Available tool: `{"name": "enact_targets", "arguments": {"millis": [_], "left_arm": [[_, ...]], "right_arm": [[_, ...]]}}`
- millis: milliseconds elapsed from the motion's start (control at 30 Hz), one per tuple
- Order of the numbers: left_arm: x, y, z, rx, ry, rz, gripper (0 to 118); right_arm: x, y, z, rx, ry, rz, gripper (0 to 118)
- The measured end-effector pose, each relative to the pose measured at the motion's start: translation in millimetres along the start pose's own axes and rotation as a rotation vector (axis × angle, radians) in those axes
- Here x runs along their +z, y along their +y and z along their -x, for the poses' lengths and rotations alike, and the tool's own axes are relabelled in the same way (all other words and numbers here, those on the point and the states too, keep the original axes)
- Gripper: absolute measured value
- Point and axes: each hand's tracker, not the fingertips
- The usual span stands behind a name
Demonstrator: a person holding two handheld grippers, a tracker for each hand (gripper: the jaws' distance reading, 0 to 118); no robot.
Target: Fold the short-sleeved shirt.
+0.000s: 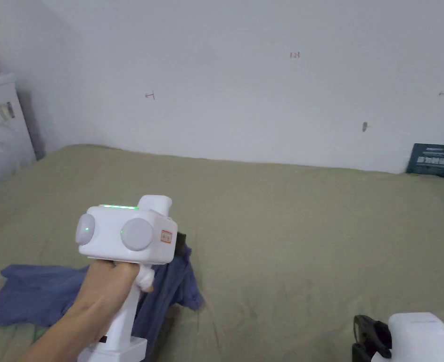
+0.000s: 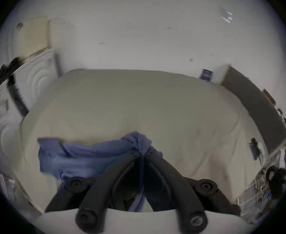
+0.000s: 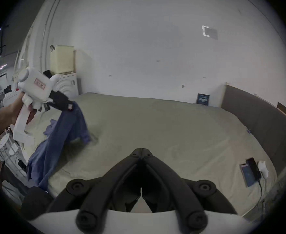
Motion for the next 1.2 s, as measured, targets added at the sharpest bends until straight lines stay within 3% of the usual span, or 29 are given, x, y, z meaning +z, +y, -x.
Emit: {"name": "enact_targets", "arguments": {"millis": [267,400,500,533,567,600,633,667,767,800,833,867,900,933,1000,1200], "left_arm": [[-66,10,-190,-0.17,-0.293,0.053,2],[-120,-16,-244,-0.181,-0.347,0.153,2],[-160,-46,-250,-0.174,-0.332,0.231,2],[-168,-52,-249,-0.157,-0.322,0.247,7],[-173,-60,-243,-0.148,-0.315,0.247,24],[-175,-65,-238,-0.142,-0.301,0.25,79],[-175,-69,-233,-0.14,-0.29,0.254,113],[-169,-72,-224,-0.139,-0.274,0.248,118],[-122,-72,-192,-0.104,-0.217,0.125,117],[-101,-72,-178,-0.104,-0.207,0.075,110],[-72,-73,-165,-0.095,-0.194,0.015,94],[-42,-75,-148,-0.076,-0.155,-0.056,68],[-10,-79,-130,-0.053,-0.109,-0.143,18],[15,-83,-115,-0.057,-0.073,-0.194,0],[78,-101,-84,-0.014,0.018,-0.319,0],[189,-153,-15,0.018,0.187,-0.439,0]], "right_arm": [[15,-10,-57,-0.049,-0.126,0.019,1],[7,-22,-73,-0.086,-0.156,0.052,1],[-2,-31,-80,-0.106,-0.167,0.083,1],[-4,-33,-81,-0.111,-0.166,0.09,1],[-7,-34,-82,-0.112,-0.168,0.101,1],[-8,-34,-83,-0.109,-0.168,0.105,1],[-8,-35,-83,-0.108,-0.167,0.104,1],[-9,-33,-83,-0.104,-0.168,0.102,1],[-7,-27,-77,-0.086,-0.176,0.079,1],[-5,-24,-74,-0.081,-0.177,0.07,1],[-3,-22,-71,-0.079,-0.173,0.057,1],[1,-19,-66,-0.076,-0.172,0.035,1],[6,-17,-61,-0.07,-0.172,0.017,1],[10,-16,-56,-0.067,-0.169,0.003,1],[17,-13,-46,-0.068,-0.15,-0.018,1],[38,-7,-16,-0.07,-0.099,-0.067,1]]}}
